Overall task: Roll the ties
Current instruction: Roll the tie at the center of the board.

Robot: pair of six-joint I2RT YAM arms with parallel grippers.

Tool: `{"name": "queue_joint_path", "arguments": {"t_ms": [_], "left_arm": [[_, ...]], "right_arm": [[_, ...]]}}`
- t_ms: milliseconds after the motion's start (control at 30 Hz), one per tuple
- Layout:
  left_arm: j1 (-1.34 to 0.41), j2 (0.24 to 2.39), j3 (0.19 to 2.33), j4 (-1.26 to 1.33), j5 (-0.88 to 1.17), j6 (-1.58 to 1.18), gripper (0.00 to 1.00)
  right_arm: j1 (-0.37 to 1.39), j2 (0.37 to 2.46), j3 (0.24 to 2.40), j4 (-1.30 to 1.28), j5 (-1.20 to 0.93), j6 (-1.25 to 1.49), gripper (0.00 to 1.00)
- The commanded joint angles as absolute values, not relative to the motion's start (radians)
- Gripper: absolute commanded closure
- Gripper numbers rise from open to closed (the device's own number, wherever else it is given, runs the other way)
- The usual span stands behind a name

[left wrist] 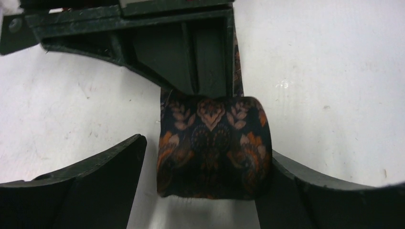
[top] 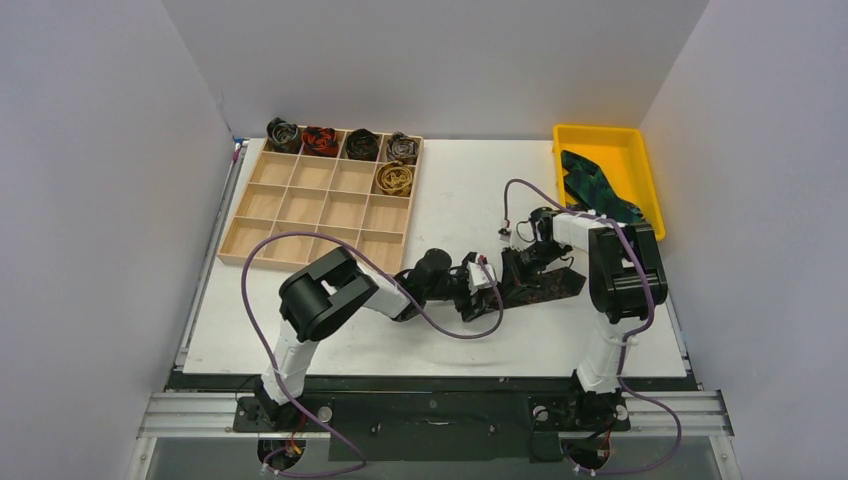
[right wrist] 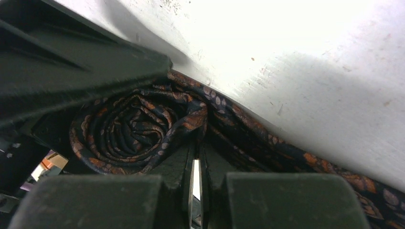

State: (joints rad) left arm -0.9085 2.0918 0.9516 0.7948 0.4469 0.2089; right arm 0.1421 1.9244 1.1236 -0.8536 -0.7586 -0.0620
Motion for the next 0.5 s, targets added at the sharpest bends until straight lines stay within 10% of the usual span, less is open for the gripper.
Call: {"name": "queue_joint_path", "arguments": {"t_ms": [0, 333, 467], "left_arm": [[-0.911, 2.103, 0.996, 0.801, 0.482, 0.244, 0.32], [-0.809, 1.994, 0.894, 0.546, 0.610, 0.219, 0.82], [-0.786, 1.986, 0.898, 0.377, 0.622, 0.270, 0.89]], "right_arm": [[0.186, 1.948, 1.090, -0.743, -0.624, -0.040, 1.00], [0.218, 1.893, 1.052, -0.604, -0.763, 0.099, 0.98], [0.152, 1.799, 1.051, -0.646, -0.851, 0.056, 0.71]]}}
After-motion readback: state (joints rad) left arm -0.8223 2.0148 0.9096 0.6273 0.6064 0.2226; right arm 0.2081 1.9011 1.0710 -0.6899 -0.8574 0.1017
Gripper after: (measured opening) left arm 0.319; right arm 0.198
